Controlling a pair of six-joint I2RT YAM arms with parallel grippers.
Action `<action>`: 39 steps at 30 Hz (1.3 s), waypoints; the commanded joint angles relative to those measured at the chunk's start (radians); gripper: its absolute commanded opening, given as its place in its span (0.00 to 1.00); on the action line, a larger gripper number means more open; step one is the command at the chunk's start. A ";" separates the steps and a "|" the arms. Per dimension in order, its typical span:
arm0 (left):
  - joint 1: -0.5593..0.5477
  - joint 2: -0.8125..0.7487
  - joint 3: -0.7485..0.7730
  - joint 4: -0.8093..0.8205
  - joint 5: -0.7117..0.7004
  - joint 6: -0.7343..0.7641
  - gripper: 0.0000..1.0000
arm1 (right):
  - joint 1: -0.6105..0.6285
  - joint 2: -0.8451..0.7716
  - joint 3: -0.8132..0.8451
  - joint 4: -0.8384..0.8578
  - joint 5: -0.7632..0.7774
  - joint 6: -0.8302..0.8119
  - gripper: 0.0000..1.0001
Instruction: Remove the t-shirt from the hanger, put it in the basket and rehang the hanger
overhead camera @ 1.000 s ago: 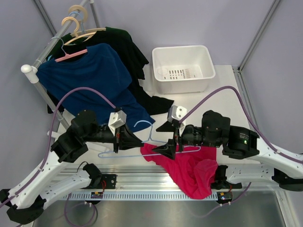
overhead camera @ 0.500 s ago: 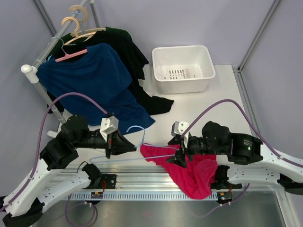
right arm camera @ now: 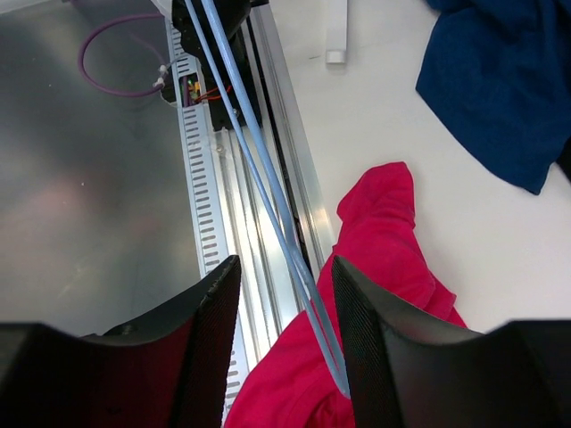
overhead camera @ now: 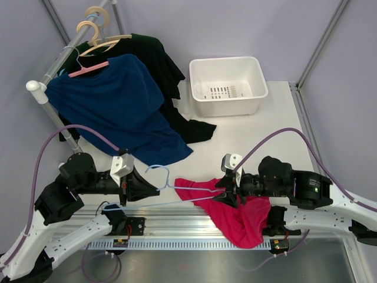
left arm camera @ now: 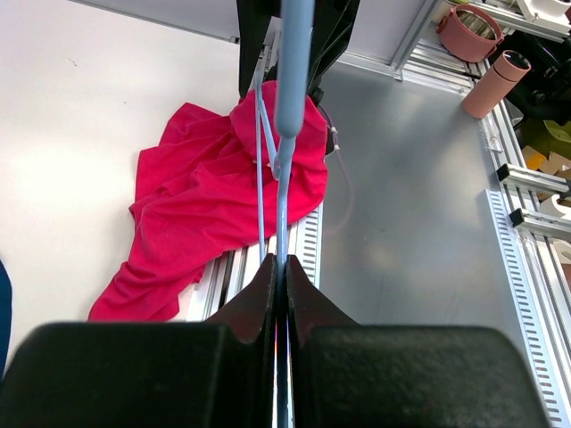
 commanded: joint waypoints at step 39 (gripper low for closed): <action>0.000 -0.080 0.382 -0.031 -0.937 -0.276 0.99 | 0.004 0.352 0.365 0.116 0.231 -0.067 0.00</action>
